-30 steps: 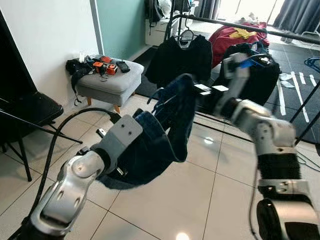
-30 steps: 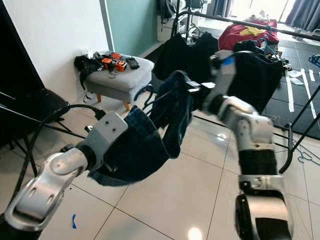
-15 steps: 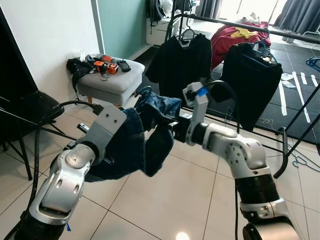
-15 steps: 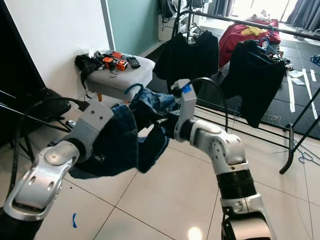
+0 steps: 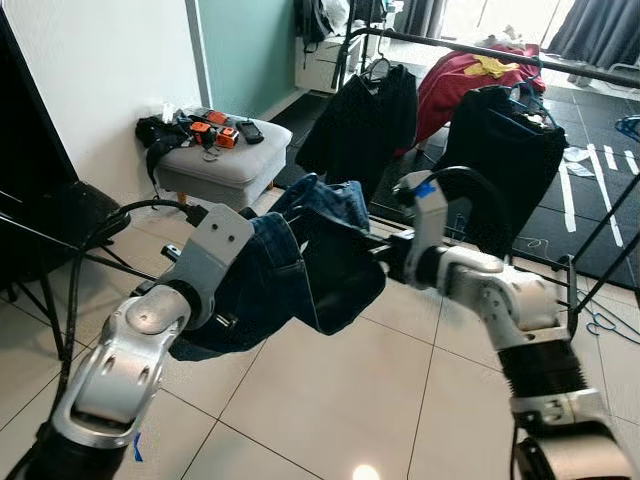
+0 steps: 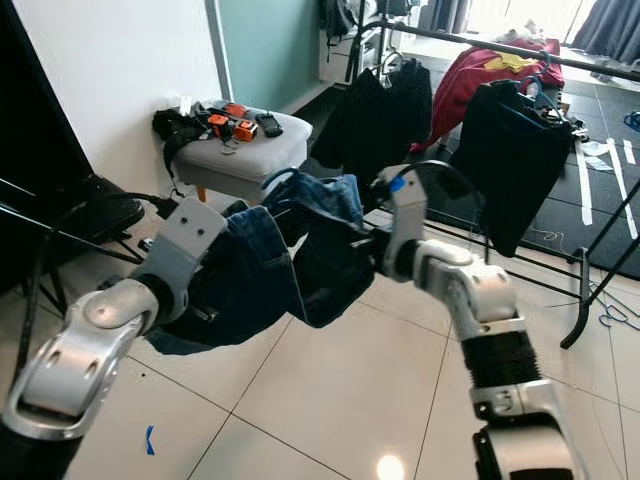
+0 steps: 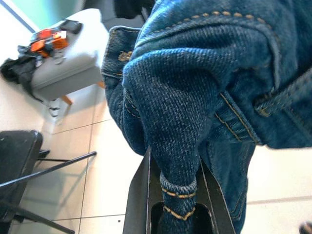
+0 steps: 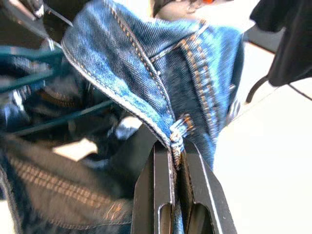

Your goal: Hang hanger

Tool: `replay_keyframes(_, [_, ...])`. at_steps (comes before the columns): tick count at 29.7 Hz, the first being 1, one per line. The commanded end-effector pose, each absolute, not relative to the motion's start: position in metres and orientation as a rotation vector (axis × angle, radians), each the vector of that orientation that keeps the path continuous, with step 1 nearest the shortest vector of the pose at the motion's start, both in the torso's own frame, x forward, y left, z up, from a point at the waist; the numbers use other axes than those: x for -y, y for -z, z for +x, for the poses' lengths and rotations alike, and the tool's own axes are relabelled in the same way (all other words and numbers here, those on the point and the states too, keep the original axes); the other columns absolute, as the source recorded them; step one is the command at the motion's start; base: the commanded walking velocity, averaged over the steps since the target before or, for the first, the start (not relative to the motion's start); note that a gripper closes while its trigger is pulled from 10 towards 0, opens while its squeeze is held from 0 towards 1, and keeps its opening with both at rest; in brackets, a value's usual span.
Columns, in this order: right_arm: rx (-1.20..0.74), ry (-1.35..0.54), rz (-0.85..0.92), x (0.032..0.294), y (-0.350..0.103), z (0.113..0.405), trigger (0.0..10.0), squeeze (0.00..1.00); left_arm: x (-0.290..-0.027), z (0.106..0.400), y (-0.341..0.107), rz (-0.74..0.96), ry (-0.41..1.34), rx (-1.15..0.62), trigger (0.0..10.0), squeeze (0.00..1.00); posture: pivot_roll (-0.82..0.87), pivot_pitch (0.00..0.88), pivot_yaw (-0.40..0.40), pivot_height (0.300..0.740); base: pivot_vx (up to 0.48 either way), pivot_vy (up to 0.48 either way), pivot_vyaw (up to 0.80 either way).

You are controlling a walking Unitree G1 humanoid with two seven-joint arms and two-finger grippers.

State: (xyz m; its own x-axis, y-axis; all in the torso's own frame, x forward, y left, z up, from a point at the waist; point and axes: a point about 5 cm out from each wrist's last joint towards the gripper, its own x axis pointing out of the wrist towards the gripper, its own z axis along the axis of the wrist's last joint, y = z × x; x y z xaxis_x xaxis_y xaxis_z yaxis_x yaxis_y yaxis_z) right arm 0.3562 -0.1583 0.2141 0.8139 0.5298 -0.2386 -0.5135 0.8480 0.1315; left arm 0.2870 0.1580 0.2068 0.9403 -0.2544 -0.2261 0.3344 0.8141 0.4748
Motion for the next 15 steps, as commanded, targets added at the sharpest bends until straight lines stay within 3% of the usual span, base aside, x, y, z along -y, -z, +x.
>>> replay_keyframes(1, [-0.276, -0.540, 0.055, 0.161, -0.214, 0.358, 0.0, 0.00, -0.159, 0.284, -0.218, 0.556, 0.313, -0.096, 10.0, 0.00, -0.06, 0.053, -0.050, 0.740, 0.000, 0.000, 0.00])
replay_keyframes(2, [-0.269, -0.556, 0.044, 0.162, -0.217, 0.357, 0.8, 0.00, -0.163, 0.283, -0.215, 0.568, 0.313, -0.112, 10.0, 0.00, -0.06, 0.052, -0.050, 0.740, 0.000, 0.000, 0.00])
replay_keyframes(3, [-0.257, -0.620, 0.045, 0.156, -0.219, 0.352, 10.0, 0.00, -0.165, 0.283, -0.213, 0.573, 0.306, -0.123, 10.0, 0.00, -0.06, 0.051, -0.050, 0.740, 0.000, 0.000, 0.00])
replay_keyframes(6, [-0.250, -0.667, 0.049, 0.151, -0.220, 0.348, 10.0, 0.02, -0.166, 0.282, -0.212, 0.573, 0.300, -0.128, 10.0, 0.00, -0.06, 0.051, -0.052, 0.740, 0.000, 0.000, 0.00])
replay_keyframes(7, [-0.240, -0.714, 0.066, 0.145, -0.223, 0.344, 10.0, 1.00, -0.166, 0.283, -0.211, 0.568, 0.299, -0.128, 10.0, 0.00, -0.06, 0.048, -0.052, 0.740, 0.000, 0.000, 0.00])
replay_keyframes(15, [-0.185, -0.936, 0.158, 0.120, -0.237, 0.327, 10.0, 1.00, -0.157, 0.284, -0.206, 0.531, 0.334, -0.130, 10.0, 0.00, -0.07, 0.042, -0.053, 0.740, 0.000, 0.000, 0.00])
